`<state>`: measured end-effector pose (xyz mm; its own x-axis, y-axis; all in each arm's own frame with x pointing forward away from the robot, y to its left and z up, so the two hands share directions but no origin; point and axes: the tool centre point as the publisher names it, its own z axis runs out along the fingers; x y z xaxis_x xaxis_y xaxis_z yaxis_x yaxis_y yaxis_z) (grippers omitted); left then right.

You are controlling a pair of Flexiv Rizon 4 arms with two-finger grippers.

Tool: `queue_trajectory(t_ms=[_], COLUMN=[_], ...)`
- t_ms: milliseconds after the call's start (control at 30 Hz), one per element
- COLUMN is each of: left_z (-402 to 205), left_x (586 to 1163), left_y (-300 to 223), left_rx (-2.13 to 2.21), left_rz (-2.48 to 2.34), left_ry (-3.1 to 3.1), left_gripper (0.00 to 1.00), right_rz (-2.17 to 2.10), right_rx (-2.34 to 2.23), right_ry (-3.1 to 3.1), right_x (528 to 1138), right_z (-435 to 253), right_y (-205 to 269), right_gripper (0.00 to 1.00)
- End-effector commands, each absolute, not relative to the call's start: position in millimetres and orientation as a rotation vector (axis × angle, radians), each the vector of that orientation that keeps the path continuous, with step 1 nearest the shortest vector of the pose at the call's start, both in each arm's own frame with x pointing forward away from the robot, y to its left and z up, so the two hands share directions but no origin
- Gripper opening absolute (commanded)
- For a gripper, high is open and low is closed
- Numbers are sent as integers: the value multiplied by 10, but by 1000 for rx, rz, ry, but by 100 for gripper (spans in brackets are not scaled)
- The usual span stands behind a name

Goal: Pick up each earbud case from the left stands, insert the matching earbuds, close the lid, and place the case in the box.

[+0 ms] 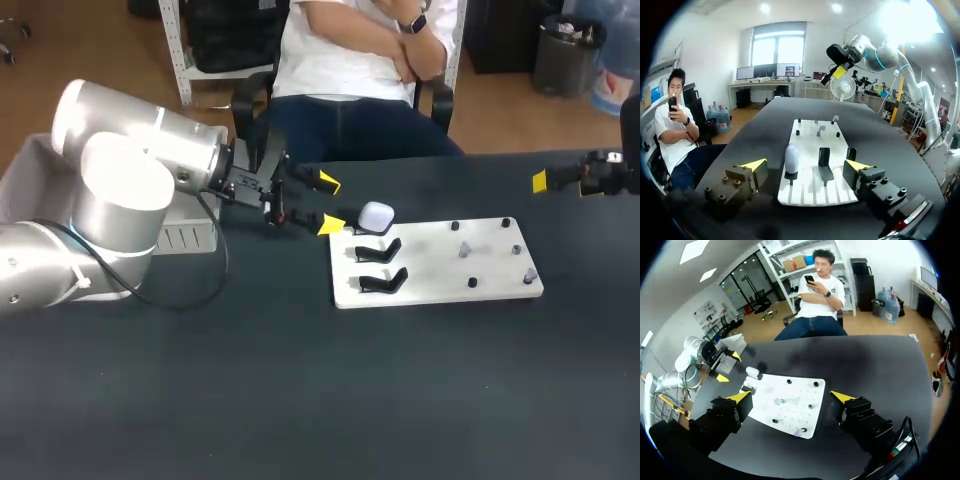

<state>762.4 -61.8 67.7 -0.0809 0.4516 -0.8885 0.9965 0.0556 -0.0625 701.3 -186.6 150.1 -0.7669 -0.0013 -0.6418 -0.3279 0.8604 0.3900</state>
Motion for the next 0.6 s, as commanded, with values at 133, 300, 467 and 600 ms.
queue_trajectory(t_ms=[133,300,467,600], left_z=[545,500,437,397], left_x=[7711,7729,7774,7811], left_y=[-778,-869,-959,-1013], left_rx=[1470,1459,1465,1471], left_rz=[-980,-974,-984,-990], left_ry=[1661,1663,1667,1670], left_gripper=[100,100,100,100], right_rz=[646,646,646,646], right_rx=[-236,-236,-236,-236], right_ry=[2373,2373,2373,2373], right_x=[7011,7011,7011,7011], right_z=[1500,1500,1500,1500], right_y=[-1862,-1862,-1862,-1862], right_gripper=[100,100,100,100])
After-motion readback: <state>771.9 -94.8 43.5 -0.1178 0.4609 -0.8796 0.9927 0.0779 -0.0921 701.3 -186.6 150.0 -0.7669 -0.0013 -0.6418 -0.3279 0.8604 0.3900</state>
